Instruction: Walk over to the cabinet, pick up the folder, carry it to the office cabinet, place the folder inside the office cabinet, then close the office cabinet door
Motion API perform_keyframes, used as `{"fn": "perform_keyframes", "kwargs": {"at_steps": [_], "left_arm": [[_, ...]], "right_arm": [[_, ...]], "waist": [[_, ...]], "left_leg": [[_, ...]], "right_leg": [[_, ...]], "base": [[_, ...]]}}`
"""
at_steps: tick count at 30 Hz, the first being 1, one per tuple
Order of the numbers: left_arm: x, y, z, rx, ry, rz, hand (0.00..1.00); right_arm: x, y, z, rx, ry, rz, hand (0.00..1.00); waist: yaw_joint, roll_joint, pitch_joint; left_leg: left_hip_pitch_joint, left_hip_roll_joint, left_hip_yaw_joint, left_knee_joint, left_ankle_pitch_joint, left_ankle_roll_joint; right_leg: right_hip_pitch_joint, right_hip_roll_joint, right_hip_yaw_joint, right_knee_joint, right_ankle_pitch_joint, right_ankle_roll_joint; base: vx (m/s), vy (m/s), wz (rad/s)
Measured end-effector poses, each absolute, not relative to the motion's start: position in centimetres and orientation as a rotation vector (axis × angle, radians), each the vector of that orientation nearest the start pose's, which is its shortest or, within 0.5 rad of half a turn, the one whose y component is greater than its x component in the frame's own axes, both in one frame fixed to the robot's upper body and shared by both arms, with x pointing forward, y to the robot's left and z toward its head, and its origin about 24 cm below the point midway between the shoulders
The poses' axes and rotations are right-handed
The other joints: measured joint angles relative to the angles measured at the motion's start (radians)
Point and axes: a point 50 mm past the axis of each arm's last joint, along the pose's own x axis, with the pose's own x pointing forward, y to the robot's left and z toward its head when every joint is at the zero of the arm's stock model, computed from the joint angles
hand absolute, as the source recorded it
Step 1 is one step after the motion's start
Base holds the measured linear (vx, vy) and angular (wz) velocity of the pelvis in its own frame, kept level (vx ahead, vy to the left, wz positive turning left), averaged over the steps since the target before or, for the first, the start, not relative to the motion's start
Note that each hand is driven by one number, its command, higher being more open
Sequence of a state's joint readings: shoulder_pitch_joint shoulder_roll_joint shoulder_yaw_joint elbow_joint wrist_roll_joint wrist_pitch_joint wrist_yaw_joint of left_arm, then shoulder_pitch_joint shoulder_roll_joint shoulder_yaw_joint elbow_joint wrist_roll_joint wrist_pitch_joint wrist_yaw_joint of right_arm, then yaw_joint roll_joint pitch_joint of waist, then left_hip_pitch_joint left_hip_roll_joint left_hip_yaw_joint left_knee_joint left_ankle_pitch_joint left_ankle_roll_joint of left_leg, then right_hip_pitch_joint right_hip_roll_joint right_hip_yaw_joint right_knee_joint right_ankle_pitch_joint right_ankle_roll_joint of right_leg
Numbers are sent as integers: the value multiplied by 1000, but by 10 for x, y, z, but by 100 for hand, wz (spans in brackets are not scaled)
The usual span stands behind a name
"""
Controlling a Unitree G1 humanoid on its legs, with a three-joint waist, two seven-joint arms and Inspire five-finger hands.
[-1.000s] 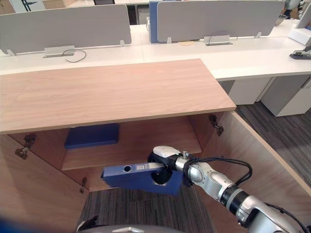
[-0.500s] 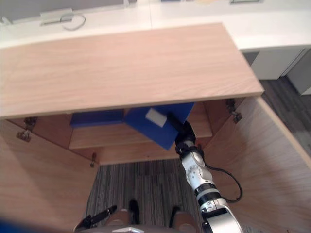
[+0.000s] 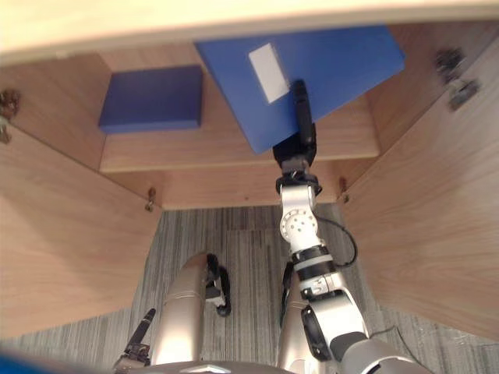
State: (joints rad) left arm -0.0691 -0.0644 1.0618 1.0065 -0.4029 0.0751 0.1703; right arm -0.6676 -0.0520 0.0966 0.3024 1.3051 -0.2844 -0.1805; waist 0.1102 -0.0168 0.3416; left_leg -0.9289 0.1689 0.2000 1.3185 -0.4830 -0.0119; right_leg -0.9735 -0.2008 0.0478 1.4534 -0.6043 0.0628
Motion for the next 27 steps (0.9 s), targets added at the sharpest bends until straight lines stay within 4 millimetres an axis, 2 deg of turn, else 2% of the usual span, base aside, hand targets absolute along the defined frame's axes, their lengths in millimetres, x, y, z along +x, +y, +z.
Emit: {"fn": "perform_keyframes", "kwargs": {"at_steps": [2, 4, 10, 13, 14, 18, 21, 25, 27], "left_arm": [[88, 232, -158, -950, 856, 1208, 100], [91, 231, -158, -960, 856, 1197, 100], [104, 224, -157, -988, 875, 1140, 100], [107, 222, -157, -994, 873, 1130, 100], [108, 221, -157, -996, 874, 1129, 100], [107, 220, -157, -994, 889, 1147, 100], [106, 220, -157, -991, 898, 1162, 100], [105, 220, -158, -972, 912, 1168, 100], [104, 220, -158, -959, 923, 1175, 100]], "right_arm": [[362, -114, 171, 1247, -254, 77, 0], [372, -119, 169, 1291, -207, 10, 0], [394, -133, 180, 1421, -130, -167, 0], [401, -143, 185, 1554, -116, -241, 0], [403, -151, 185, 1630, -108, -282, 100], [404, -172, 176, 1805, -111, -436, 100], [404, -177, 175, 1866, -89, -491, 100], [406, -175, 174, 1872, -58, -511, 100], [406, -174, 171, 1806, -39, -530, 100]], "waist": [[9, -1, 1], [25, -1, 1], [55, -1, 0], [63, 0, 0], [74, 1, -2], [89, 8, -24], [100, 11, -58], [101, 11, -78], [101, 11, -80]], "left_leg": [[-74, -4, -17, 43, 0, 0], [-124, -21, -57, 72, 3, -2], [-159, -63, -92, 70, 27, 9], [-169, -73, -104, 70, 30, 10], [-171, -76, -109, 71, 31, 10], [-173, -105, -131, 66, 38, 7], [-172, -116, -137, 61, 40, 3], [-168, -124, -141, 48, 47, -1], [-160, -124, -148, 44, 48, -4]], "right_leg": [[-61, -7, -6, 38, -2, -3], [-76, -22, -37, 60, -12, -14], [-73, -64, -72, 65, -25, -18], [-69, -75, -86, 64, -29, -18], [-65, -78, -92, 64, -31, -18], [-42, -108, -118, 64, -48, -21], [-34, -118, -126, 64, -55, -22], [-28, -124, -132, 59, -57, -23], [-16, -124, -141, 52, -58, -26]], "base": [[-49, 50, 23], [-6, 29, 38], [39, -17, 30], [25, -15, 16], [21, -14, 16], [24, -31, 26], [26, -47, 14], [14, -50, 7], [12, -67, 4]]}}
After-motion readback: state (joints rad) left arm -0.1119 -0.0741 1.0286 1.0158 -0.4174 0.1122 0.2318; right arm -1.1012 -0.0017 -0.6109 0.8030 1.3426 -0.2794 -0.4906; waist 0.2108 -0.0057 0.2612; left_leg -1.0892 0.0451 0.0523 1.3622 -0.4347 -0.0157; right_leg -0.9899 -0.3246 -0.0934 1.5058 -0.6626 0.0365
